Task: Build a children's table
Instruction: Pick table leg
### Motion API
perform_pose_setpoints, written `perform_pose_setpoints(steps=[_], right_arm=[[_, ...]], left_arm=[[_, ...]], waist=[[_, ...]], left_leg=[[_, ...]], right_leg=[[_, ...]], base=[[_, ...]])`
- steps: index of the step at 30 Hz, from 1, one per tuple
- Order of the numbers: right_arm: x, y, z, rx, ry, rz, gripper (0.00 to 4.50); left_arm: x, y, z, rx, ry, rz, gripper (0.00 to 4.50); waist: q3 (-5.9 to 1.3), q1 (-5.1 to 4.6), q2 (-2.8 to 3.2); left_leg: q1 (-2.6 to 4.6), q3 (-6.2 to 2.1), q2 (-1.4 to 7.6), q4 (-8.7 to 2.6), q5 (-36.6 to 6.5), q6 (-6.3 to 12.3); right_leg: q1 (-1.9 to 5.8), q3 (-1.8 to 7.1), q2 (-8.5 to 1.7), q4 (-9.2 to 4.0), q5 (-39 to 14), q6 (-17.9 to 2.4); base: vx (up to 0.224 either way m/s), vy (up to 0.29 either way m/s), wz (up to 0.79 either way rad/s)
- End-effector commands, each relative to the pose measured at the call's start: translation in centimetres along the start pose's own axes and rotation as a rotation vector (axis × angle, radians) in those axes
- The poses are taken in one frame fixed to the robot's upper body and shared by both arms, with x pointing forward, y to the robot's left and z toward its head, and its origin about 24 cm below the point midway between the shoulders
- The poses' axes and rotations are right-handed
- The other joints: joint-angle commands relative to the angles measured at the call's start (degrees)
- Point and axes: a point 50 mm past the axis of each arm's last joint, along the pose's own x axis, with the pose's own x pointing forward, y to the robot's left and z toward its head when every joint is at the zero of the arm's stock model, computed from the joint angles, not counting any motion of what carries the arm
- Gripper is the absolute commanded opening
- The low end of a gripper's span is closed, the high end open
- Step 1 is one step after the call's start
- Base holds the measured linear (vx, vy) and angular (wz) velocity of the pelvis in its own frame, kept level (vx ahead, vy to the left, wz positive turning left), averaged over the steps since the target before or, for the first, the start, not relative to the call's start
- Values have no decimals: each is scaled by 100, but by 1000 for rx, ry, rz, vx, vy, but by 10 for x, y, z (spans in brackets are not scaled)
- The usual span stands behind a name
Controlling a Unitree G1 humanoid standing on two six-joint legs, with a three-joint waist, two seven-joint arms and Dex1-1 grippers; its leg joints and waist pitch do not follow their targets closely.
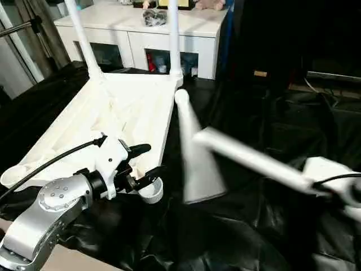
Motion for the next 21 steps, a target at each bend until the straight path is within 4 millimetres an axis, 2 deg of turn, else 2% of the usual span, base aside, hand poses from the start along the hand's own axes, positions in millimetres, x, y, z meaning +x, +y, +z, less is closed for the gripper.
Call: perform_pose_setpoints(steps=[1,2,3,4,5,6,7,8,9,10,13,14,15,16,17,21], right_arm=[[-10,-1,20,-79,-11,16,182],[-10,-1,20,-79,-11,16,182],[-12,0,24,-91,-10,20,182],[-13,0,31,-87,-35,16,182],[-15,-2,39,-59,-84,2,182],[-16,-3,43,-34,-115,-8,182],[-17,-7,48,20,-174,-28,182],[-18,-8,48,28,-182,-33,182],[-19,-9,49,59,-205,-45,182],[-19,-10,49,97,-224,-48,182],[-23,-8,55,192,-287,-37,182],[-23,-7,56,204,-294,-35,182],[-23,-6,61,289,-342,-25,182],[-23,-6,61,289,-342,-25,182],[-21,-5,64,376,-358,-28,182],[-7,-2,70,510,-335,-64,182]], left_arm=[[-2,3,2,25,-1,19,359],[-2,3,2,25,-1,19,359],[-2,3,2,24,-2,19,359],[-2,2,2,24,-3,22,359],[-2,1,2,22,-4,28,359],[-2,1,1,21,-4,33,359],[-3,0,1,19,-3,44,359],[-3,0,1,19,-3,45,359],[-4,0,1,20,-1,47,359],[-4,0,1,20,0,49,359],[-4,-1,1,20,-1,53,359],[-4,-1,1,20,-1,53,359],[-3,-1,1,20,-4,55,359],[-3,-1,1,20,-4,55,359],[-2,-2,2,22,-7,54,359],[0,-2,3,22,-12,53,359]], waist=[[-240,76,-227],[-239,65,-208],[-236,60,-251],[-230,73,-222],[-233,49,-319],[-240,57,-333],[-249,63,-286],[-255,54,-287],[-260,46,-345],[-263,65,-317],[-261,120,-348],[-258,165,-329],[-251,179,-325],[-247,209,-318],[-243,220,-312],[-245,245,-279]], left_leg=[[73,-112,260,-454,-1641,601],[24,-119,261,-464,-1468,647],[10,-115,263,-464,-1419,670],[16,-117,262,-462,-1413,694],[-8,-107,248,-452,-1362,706],[-13,-114,242,-448,-1279,719],[-19,-123,251,-446,-1127,731],[-31,-129,254,-444,-1023,749],[-32,-119,252,-437,-966,756],[1,-112,254,-428,-913,772],[15,-98,260,-424,-736,821],[30,-97,267,-428,-708,808],[36,-93,263,-430,-707,799],[47,-93,268,-441,-719,766],[58,-91,263,-442,-742,709],[84,-89,251,-455,-721,520]], right_leg=[[146,220,-381,-630,-2027,-1109],[185,210,-383,-603,-1772,-1194],[194,208,-386,-602,-1721,-1200],[190,208,-406,-600,-1778,-1190],[206,203,-408,-614,-1853,-1137],[217,205,-417,-591,-1836,-1120],[215,205,-429,-585,-1756,-1118],[228,199,-427,-579,-1600,-1152],[229,197,-415,-576,-1510,-1157],[213,204,-410,-563,-1342,-1225],[226,212,-403,-539,-1077,-1302],[218,212,-406,-533,-1056,-1317],[217,214,-398,-536,-1067,-1318],[212,221,-404,-537,-1101,-1318],[209,221,-392,-539,-1106,-1319],[192,232,-381,-530,-1084,-1343]], base=[[0,0,0],[0,0,0],[0,0,0],[0,0,0],[0,0,0],[0,0,0],[0,0,0],[0,0,0],[0,0,0],[0,0,0],[0,0,0],[0,0,0],[0,0,0],[0,0,0],[0,0,0],[0,0,0]])
